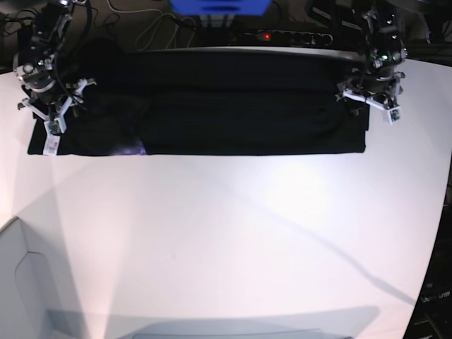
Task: Fold the T-shirt properly
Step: 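Lower the hem onto the folded edge and release with both grippers, then grasp the strip's middle with the left gripper and fold its end toward the right gripper, then grasp the folded strip's ends with both grippers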
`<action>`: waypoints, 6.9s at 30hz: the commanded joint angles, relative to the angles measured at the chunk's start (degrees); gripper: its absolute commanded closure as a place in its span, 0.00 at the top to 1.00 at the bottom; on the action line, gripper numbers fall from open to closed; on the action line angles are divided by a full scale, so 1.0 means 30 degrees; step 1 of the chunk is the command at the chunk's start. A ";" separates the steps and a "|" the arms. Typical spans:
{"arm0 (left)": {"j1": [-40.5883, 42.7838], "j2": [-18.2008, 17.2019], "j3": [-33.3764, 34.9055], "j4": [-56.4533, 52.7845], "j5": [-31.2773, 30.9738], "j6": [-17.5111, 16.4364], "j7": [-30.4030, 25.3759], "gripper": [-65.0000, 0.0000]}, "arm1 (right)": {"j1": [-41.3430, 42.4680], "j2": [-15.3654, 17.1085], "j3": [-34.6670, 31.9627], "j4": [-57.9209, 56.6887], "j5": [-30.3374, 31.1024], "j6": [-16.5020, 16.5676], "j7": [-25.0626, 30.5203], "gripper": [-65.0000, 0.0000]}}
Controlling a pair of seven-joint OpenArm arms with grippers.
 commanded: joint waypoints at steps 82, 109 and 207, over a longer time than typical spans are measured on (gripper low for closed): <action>-0.6292 0.4446 1.8253 0.0102 0.0552 0.0289 0.0602 0.01 | 0.3837 0.0422 -0.1390 -0.2758 -0.2159 0.0194 0.0292 0.51; -0.5588 0.1310 1.6465 0.3121 0.0405 0.0289 0.1980 0.36 | 0.4101 0.0393 -0.1420 -0.2758 -0.2159 0.0194 0.0292 0.51; -0.6321 0.0929 1.0575 0.2330 0.0376 0.0201 0.1950 0.36 | 0.5303 -0.0427 0.2273 -0.1293 -0.2071 0.0194 0.0116 0.00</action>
